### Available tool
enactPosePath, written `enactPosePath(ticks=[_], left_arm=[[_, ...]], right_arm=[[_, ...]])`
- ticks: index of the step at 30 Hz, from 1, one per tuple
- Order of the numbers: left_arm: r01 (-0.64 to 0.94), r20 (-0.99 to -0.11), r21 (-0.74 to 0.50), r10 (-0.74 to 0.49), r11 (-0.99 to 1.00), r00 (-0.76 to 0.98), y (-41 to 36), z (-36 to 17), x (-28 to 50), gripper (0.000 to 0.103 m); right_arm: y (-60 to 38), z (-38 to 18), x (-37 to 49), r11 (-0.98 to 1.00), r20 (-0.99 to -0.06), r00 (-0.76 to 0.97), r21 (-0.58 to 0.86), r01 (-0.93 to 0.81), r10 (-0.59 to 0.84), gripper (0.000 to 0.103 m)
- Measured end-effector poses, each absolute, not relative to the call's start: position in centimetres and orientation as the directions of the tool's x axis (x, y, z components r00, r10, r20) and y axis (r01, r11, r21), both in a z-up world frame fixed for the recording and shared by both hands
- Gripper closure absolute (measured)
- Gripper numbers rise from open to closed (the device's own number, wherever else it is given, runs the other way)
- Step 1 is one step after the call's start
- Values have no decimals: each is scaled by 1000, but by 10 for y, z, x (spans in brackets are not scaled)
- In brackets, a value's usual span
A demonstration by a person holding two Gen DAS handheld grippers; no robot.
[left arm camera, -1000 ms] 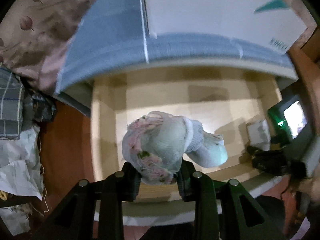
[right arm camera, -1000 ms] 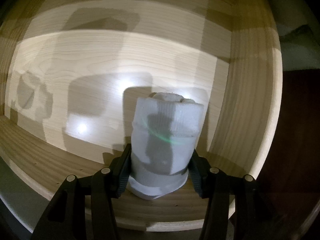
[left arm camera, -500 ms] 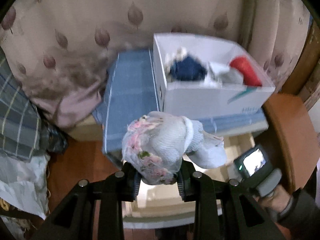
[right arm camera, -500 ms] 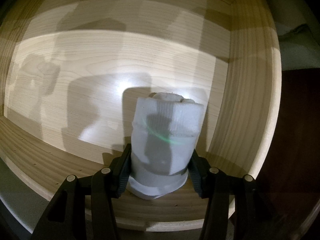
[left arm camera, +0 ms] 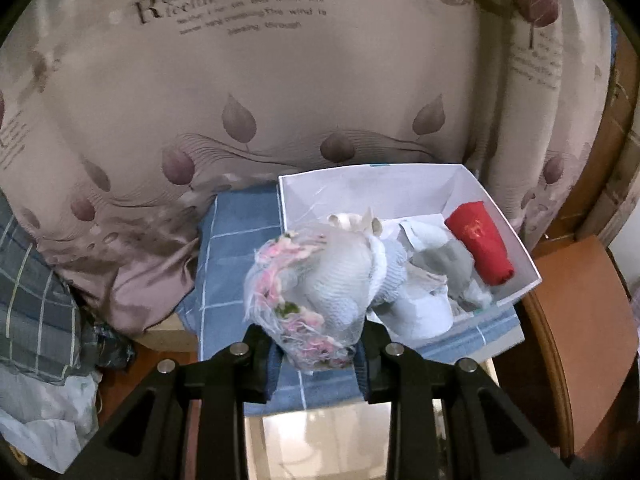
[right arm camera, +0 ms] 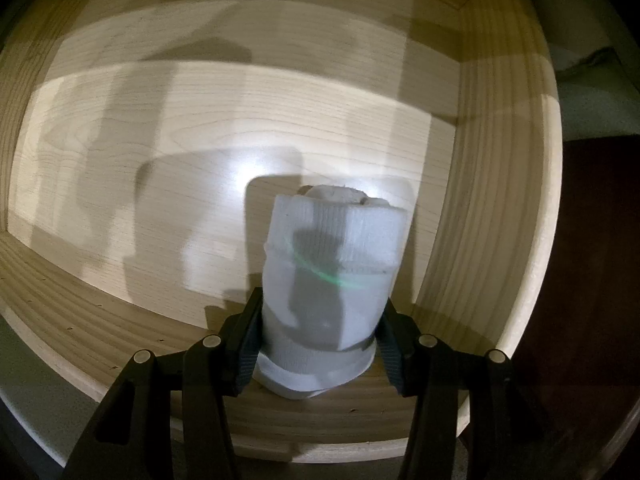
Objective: Take underwear out of drawer
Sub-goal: 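Lower the grey sock into the white box and open the left tool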
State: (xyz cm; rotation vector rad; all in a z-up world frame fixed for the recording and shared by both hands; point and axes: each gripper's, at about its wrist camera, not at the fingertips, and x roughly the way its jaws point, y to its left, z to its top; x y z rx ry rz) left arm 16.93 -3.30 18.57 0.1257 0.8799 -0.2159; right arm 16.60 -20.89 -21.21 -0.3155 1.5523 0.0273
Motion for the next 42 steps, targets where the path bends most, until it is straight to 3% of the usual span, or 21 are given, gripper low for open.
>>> enactPosePath(ticks=[18,31,36,42], left_arm=[[248,-879,70,-58,966,473,-72,92,233,73],[249,-896,12,-100,968,432,-66,91,230,59],[267,-902,-9,-124,964,415,-68,98,223,46],[292,-893,16,-117,956,434,-67,111,212,46]], right_arm=[[-208,-210,165,960,-984,30,-179,-215,-177,55],[-208,-210,164,960,-984,31,-179,-216,-177,55],[-208,-210,164,960,-984,31,-179,-216,-176,55],[-207,-210,164,960,-984,31,-179,-214,-176,55]])
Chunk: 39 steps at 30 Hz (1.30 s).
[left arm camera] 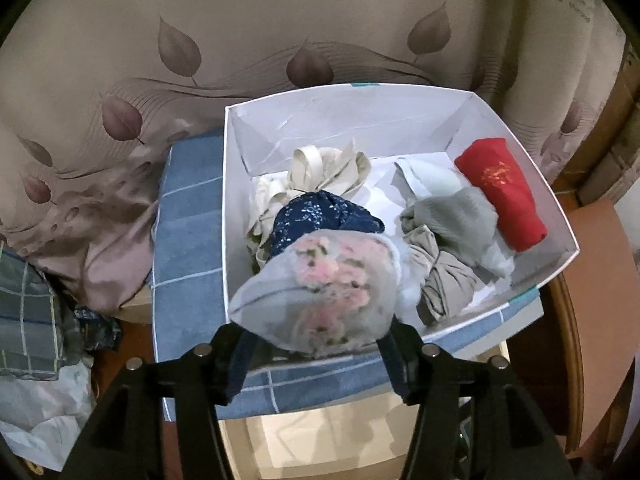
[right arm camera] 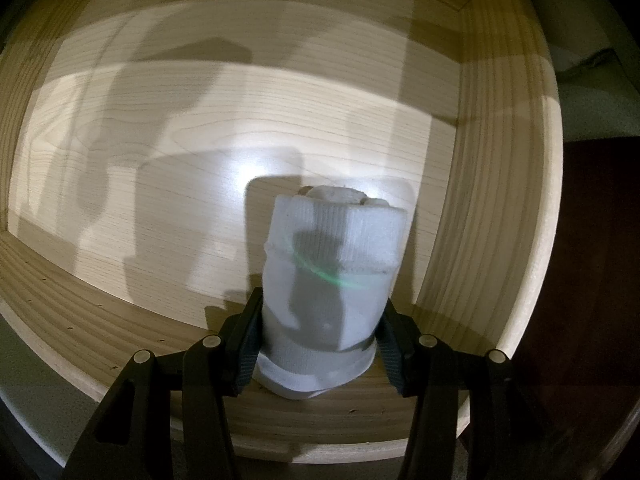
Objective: Take underwear out of drawer
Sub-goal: 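Lower the grey sock into the white box and open the left tool, then move the empty left tool back over the drawer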
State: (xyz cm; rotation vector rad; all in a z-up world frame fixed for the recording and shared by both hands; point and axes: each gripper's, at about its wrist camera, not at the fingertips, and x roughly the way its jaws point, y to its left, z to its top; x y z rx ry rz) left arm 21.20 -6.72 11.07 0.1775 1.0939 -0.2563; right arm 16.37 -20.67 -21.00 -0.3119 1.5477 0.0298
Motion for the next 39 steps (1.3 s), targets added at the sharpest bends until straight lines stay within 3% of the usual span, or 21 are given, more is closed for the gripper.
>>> enactPosePath(ticks=[14,21,28,39], left_arm=[[288,-859,-21,-165,957,485,-39,139,171,46],[269,-859,23,-119,963,498,-24,125,144,46],[187,-852,44,-61,981,520,-3,84,106,46],[103,-902,76,25,992,430,-13,-25,61,46]], right_arm=[[-205,-210,163,960,-983,33,-182,-215,-179,55],[-209,-208,161,959,-983,38,-185,-214,-181,55],[-209,-205,157,958,-981,45,-192,-215,-187,55],[-212,-200,155,955,-979,63,-201,-216,-192,56]])
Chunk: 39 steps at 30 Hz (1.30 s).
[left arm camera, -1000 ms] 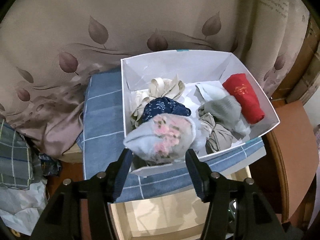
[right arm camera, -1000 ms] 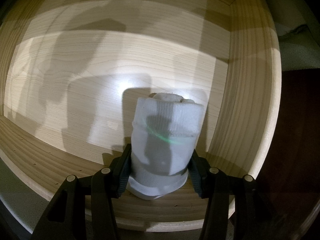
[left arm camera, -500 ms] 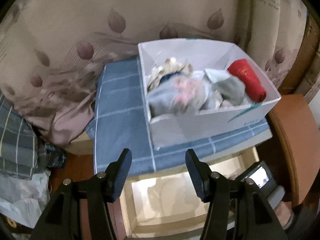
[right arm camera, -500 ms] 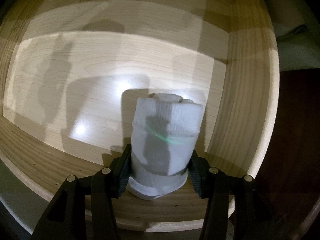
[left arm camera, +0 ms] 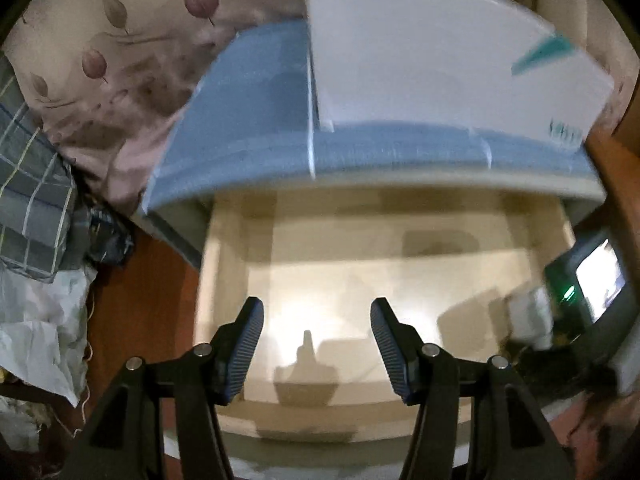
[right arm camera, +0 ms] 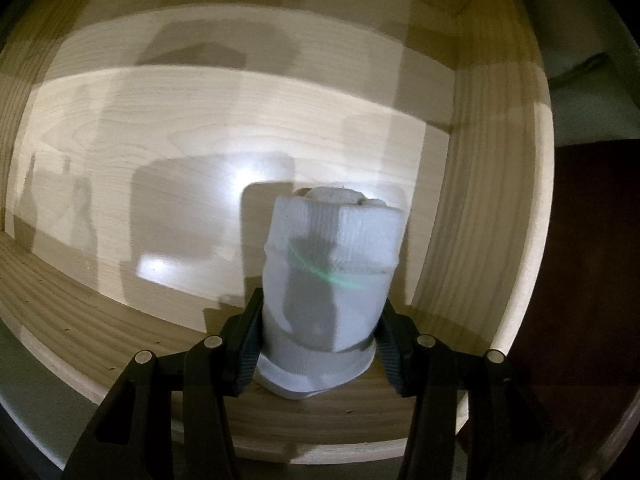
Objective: Take underwear out of drawer
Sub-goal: 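Move the empty left tool back over the drawer, then lift the white sock with the right tool over the white box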
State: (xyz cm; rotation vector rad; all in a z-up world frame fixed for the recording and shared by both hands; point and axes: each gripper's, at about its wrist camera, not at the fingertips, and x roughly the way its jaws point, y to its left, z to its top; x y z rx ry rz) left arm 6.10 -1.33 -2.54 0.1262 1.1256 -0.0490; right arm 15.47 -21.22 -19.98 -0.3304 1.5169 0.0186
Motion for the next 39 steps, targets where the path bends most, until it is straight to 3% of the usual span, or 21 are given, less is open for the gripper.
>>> enactPosePath(ticks=[12,20,39], left_arm=[[25,-928,27,16,999,373,-12,-69,53,46],[-13,-928,-28,-21,1000,371,-6,-74,54,46],[-38,-911,-1,15,999,412,-4,-66,51,46]], right_arm=[[-226,-182,142,970,-981,151,-151,-188,-124,57],[-248,-164,128,982,-970,238,-85,-171,-42,57],[-272,-105,97,985,-921,385,-14,-175,55,58]])
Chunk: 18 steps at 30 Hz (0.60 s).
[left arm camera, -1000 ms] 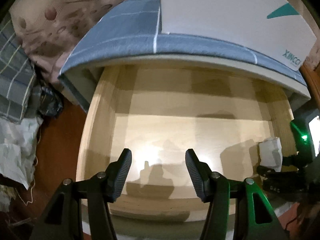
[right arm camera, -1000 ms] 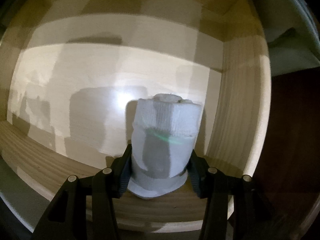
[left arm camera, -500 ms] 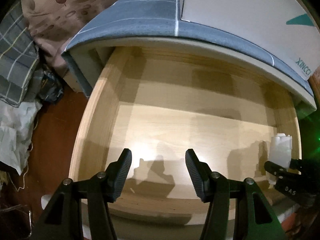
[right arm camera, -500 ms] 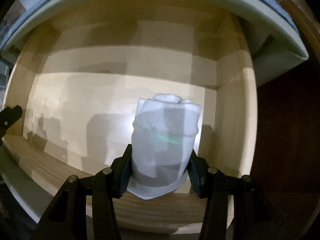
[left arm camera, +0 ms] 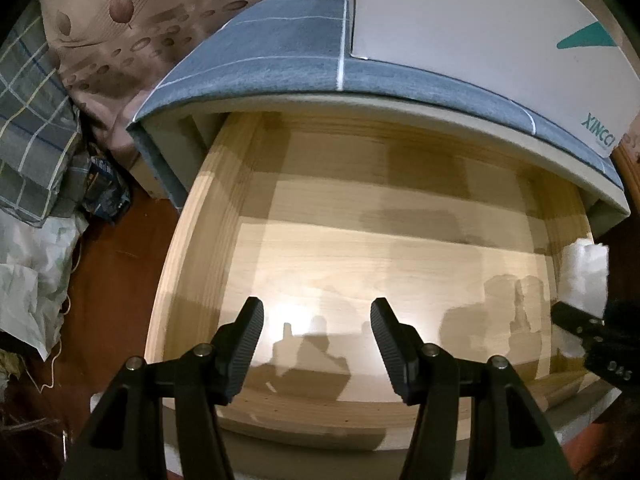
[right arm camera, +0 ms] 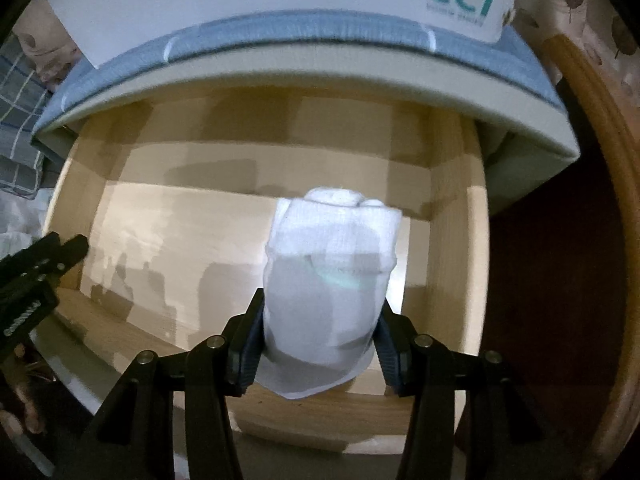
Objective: Take underwear out of drawer
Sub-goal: 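Lift the white sock with the right tool over the white box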
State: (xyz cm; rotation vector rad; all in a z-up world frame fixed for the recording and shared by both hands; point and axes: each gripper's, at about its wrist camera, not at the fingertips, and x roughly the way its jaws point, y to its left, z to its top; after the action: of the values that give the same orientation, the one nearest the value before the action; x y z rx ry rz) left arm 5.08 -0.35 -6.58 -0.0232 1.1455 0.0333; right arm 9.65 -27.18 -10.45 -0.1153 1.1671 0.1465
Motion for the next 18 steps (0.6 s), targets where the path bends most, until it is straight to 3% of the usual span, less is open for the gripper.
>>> enactPosePath(ticks=[18], left_arm=[[-52,-896,-2,22,999,444,0,-59,46,46]], right_arm=[[-281,45,95,986,-783,620,-56,-160,56,58]])
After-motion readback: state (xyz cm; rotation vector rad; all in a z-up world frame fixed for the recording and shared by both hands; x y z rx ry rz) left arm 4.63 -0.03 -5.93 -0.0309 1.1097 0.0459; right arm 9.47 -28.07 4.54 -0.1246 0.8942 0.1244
